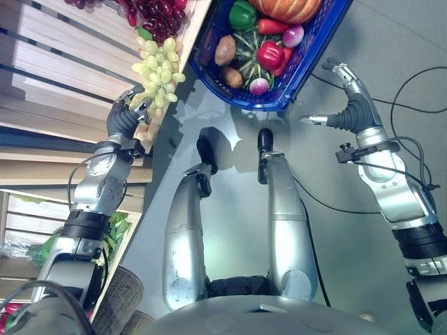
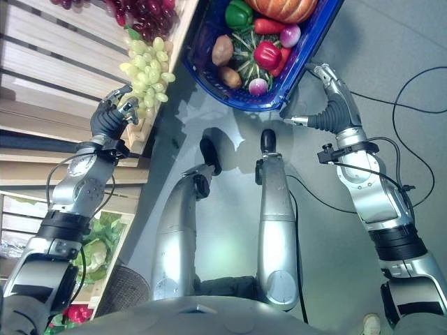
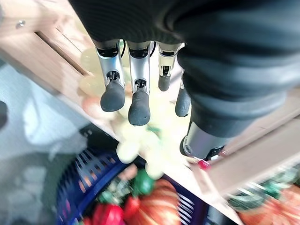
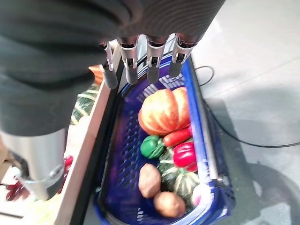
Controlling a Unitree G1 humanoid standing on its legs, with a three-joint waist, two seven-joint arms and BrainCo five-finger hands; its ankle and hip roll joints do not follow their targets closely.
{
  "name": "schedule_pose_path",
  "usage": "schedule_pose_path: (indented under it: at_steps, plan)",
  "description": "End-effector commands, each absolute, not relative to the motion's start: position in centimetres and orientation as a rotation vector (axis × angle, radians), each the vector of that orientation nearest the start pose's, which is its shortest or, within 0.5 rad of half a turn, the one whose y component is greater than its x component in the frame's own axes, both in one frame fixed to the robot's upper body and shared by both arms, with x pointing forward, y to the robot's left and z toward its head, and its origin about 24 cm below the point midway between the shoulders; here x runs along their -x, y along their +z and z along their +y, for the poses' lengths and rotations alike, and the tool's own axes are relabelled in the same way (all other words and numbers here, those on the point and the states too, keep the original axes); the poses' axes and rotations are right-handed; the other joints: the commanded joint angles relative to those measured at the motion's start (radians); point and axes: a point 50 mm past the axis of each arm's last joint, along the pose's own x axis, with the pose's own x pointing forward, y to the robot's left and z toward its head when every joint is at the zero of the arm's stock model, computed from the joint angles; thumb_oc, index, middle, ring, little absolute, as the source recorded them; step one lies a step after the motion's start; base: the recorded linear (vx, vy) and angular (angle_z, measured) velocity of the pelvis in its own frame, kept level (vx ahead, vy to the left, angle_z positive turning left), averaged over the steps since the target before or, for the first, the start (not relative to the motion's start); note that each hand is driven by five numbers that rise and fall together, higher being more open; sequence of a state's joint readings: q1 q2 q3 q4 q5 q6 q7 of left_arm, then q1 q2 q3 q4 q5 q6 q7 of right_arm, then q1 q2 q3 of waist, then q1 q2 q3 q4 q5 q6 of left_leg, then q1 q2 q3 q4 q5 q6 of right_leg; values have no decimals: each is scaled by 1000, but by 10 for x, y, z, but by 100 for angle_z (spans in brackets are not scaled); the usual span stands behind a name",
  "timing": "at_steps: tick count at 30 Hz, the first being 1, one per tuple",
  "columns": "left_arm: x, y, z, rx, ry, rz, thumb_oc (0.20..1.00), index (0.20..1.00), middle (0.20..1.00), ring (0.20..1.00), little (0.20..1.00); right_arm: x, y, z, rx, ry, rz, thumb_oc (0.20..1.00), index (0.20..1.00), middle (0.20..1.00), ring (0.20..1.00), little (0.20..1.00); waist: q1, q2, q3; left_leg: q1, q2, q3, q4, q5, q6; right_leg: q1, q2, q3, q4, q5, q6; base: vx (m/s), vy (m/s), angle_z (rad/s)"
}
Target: Pick up fruits and vegetables into the basket
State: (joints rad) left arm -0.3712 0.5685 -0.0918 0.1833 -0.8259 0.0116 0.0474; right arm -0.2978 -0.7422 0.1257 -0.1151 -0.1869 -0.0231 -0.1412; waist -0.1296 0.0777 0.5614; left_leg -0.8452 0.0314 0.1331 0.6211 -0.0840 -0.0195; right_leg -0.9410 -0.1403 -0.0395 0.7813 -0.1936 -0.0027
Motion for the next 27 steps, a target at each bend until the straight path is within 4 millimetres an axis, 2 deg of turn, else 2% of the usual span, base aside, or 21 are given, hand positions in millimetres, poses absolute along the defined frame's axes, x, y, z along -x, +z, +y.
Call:
schedule_pose_path:
  at_steps: [1,7,13,14,15,16,23,24,27]
  plan:
    - [-311,128,226,279,-86,-154,200,200,200,200,200,-281,205,-207,923,8,-594,1000,1000,1000,1000,1000,0,19,-41,64,-23,69,-16,-85,42,48,75,-26,-69,17,26,-15,-48,0]
    - [-302,131,227,234,-75,-176,200,200,200,200,200,-284,194,-199,861,75,-521,1000,1000,1000,1000,1000,18,17,-41,100,-32,61,-33,-84,47,93,73,-42,-86,15,21,-14,-27,4]
    - [-303,132,242,61,81,-169,200,200,200,200,200,-285,193,-195,833,119,-513,1000,1000,1000,1000,1000,22,15,-41,109,-32,62,-27,-84,49,108,68,-50,-83,11,18,-3,-5,2]
    - [-305,132,245,29,119,-163,501,501,501,501,501,-285,193,-194,834,124,-511,1000,1000,1000,1000,1000,21,14,-41,105,-31,63,-19,-84,49,107,68,-50,-78,10,17,0,0,0]
    - [-306,133,248,5,149,-158,900,900,900,900,900,-286,194,-194,836,127,-511,1000,1000,1000,1000,1000,21,13,-41,101,-29,63,-14,-84,49,103,68,-50,-73,10,17,0,0,0]
    - [-307,133,251,-34,185,-157,1000,1000,1000,1000,1000,-286,194,-194,837,129,-509,1000,1000,1000,1000,1000,21,12,-41,98,-28,63,-9,-85,49,101,68,-50,-71,10,16,0,0,0]
    - [-312,149,274,-336,471,-248,1000,1000,1000,1000,1000,-291,193,-192,816,141,-495,1000,1000,1000,1000,1000,13,-3,-41,85,-16,65,9,-89,48,90,75,-44,-58,9,15,4,-26,1]
    - [-313,158,280,-443,560,-288,1000,1000,1000,1000,1000,-292,192,-193,804,140,-489,1000,1000,1000,1000,1000,10,-11,-41,82,-11,67,15,-90,48,86,78,-42,-55,9,14,18,-46,-1]
    - [-316,167,284,-548,627,-319,1000,1000,1000,1000,1000,-293,187,-193,788,141,-481,1000,1000,1000,1000,1000,3,-21,-41,74,-2,70,28,-94,44,81,80,-39,-49,9,14,18,-41,-1]
